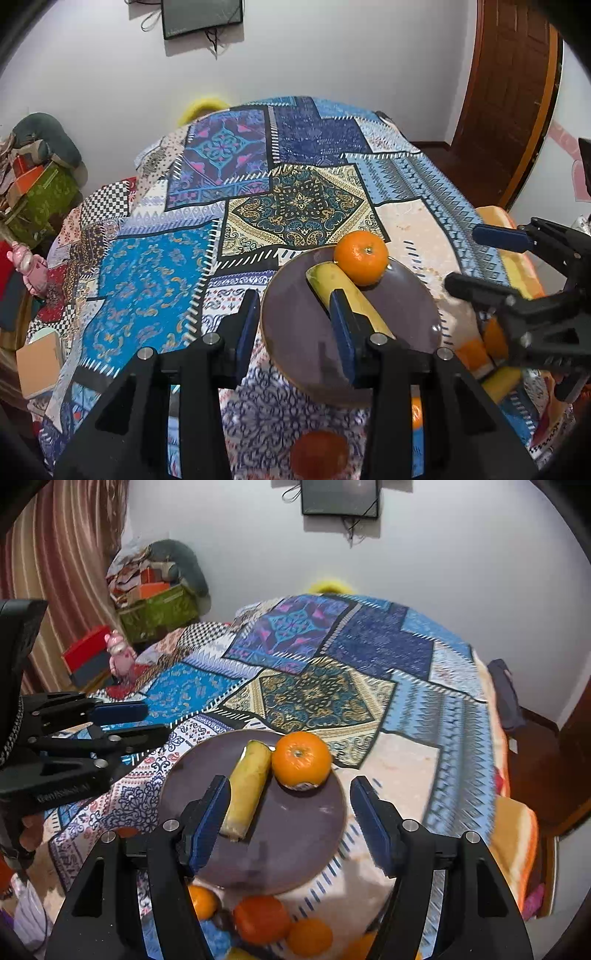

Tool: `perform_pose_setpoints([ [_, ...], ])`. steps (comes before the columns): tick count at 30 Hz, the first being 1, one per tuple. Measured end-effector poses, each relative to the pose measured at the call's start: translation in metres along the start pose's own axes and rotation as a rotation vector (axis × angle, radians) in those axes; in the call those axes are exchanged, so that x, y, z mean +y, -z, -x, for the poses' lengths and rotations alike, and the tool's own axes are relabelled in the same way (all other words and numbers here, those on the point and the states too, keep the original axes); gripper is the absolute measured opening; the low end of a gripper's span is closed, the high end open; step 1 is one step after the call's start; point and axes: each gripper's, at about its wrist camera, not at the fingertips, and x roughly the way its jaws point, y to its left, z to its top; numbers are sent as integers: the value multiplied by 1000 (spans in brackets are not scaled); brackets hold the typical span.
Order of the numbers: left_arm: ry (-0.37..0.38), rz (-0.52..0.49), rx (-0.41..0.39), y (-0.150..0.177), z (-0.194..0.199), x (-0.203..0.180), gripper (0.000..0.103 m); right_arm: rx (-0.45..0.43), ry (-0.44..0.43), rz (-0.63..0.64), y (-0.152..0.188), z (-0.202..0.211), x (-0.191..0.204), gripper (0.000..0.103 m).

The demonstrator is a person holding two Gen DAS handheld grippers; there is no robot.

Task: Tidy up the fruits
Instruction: 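Lower both onto the plate and open left and right grippers, then grasp the red tomato with left gripper while right gripper grasps another large orange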

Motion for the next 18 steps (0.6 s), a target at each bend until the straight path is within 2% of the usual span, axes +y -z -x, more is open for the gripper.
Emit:
perform_pose_setpoints([
  [9,18,-2,0,34,36,-5,41,8,63,-27,34,36,-16,64],
  [18,38,34,87,78,32,-6,42,88,117,-115,81,41,-49,65],
])
